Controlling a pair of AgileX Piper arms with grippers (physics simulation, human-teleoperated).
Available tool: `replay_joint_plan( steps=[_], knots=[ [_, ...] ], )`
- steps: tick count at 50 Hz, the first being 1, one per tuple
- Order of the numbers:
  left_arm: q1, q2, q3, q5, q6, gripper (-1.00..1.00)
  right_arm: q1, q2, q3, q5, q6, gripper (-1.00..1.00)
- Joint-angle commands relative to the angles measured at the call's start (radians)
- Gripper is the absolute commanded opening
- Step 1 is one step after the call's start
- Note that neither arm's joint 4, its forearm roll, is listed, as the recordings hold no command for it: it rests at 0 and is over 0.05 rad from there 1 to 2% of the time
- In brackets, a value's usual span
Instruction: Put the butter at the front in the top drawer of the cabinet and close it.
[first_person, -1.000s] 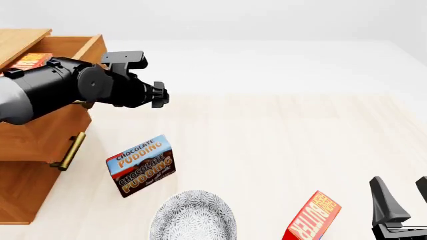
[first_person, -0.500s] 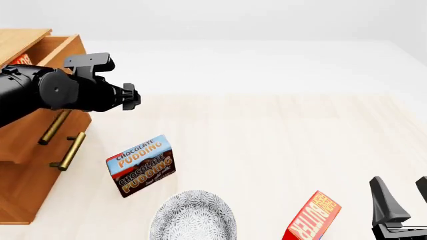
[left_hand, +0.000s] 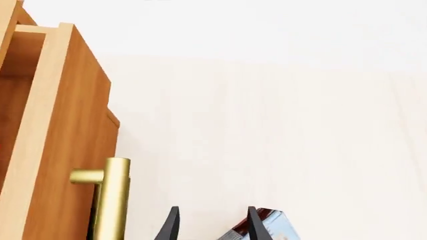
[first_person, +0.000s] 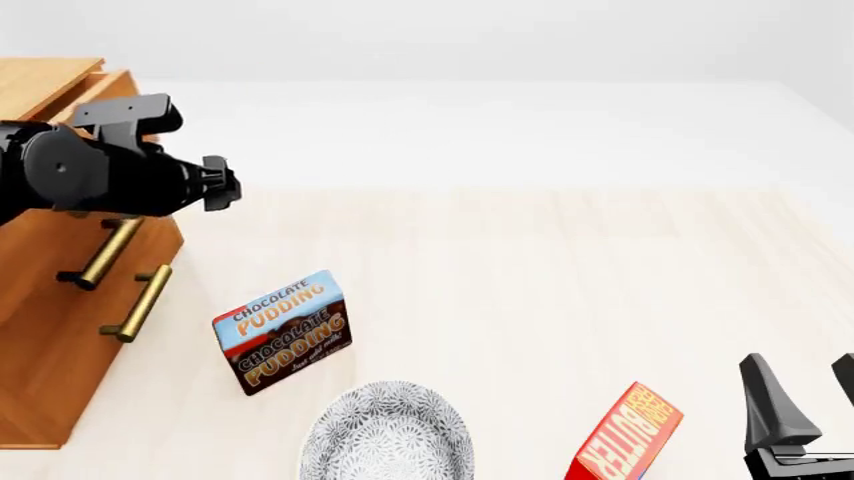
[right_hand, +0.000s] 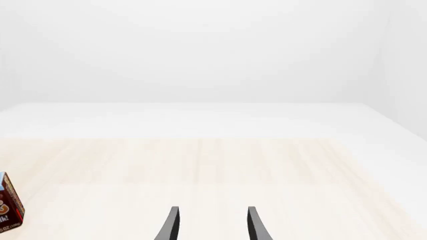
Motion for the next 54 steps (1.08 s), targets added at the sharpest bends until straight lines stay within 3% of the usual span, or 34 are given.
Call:
replay_joint_plan(
  steps=[1,34,38,43,54],
  knots=[
    [0.055,-0.017,-0.011,0.020,0.009,1.00,0.000,-0.001,0.001,0.000,0.000,1.00],
    [0.227,-0.087,0.010,0.064,0.020,1.00,0.000,-0.001,0.001,0.000,0.000,1.00],
    [0.223,-0.089,0.011,0.068,0.023,1.00,0.000,-0.002,0.001,0.000,0.000,1.00],
    [0.140,-0.094,0.012,0.065,0.020,1.00,0.000,-0.001,0.001,0.000,0.000,1.00],
    [0.070,-0.096,0.017,0.069,0.038,1.00,0.000,-0.001,0.001,0.000,0.000,1.00]
  ],
)
